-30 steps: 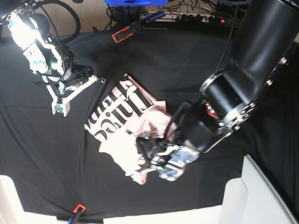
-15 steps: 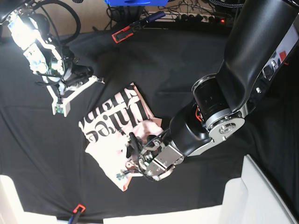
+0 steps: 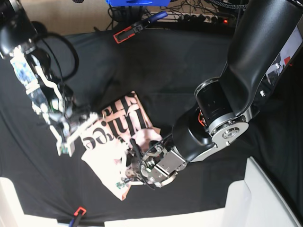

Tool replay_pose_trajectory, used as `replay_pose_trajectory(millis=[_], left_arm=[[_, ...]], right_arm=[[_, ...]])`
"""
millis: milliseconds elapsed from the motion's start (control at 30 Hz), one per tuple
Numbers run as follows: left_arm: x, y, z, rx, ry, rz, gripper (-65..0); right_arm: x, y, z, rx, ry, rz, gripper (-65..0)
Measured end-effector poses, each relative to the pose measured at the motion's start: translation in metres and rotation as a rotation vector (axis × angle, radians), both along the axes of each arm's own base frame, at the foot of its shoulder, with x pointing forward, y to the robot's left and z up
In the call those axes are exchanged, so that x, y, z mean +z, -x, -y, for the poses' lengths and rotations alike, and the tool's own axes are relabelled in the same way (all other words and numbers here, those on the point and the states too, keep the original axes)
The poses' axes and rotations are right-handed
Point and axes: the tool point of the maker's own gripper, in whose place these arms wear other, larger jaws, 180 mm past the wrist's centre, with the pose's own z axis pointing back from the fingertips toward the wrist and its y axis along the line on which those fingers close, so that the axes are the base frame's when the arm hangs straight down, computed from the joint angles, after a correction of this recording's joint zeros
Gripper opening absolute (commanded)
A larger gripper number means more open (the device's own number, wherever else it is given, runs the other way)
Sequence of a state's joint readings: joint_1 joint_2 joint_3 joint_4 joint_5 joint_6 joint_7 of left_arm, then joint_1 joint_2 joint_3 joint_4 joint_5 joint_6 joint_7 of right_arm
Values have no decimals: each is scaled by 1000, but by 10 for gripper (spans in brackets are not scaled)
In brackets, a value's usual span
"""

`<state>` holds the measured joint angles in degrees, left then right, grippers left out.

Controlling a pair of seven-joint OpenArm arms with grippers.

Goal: Fold the T-shirt properly
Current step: 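Drag the pinched fabric with the left gripper across the shirt, rotating it, then grasp the shirt edge with the right gripper while the left gripper holds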

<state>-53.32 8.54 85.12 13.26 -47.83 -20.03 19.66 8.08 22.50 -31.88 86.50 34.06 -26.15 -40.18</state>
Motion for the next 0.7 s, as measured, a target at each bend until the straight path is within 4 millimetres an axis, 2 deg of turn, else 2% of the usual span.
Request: replay_pose_trajectory(millis=[133, 267, 333, 500, 567, 633, 700], left_arm=[[-6, 1, -8, -61, -86, 33, -650], [-19, 12, -10, -107, -131, 40, -650], [-21, 13, -12, -108, -136, 37, -650], [-19, 11, -14, -108, -144, 41, -650], [-20, 12, -12, -109, -142, 39, -650], [-20, 12, -12, -110, -142, 39, -650], [-20, 12, -12, -111, -140, 40, -650]], right_arm=[[5, -14, -1, -10, -1, 11, -554], [22, -47, -18, 73, -25, 103, -611], [15, -58, -8, 66, -3, 107, -628], [-22, -63, 50, -37, 114, 26, -649], [-30, -67, 55, 11, 123, 17, -650], [-34, -75, 50, 73, 97, 28, -650], [-37, -84, 56, 69, 99, 35, -650]])
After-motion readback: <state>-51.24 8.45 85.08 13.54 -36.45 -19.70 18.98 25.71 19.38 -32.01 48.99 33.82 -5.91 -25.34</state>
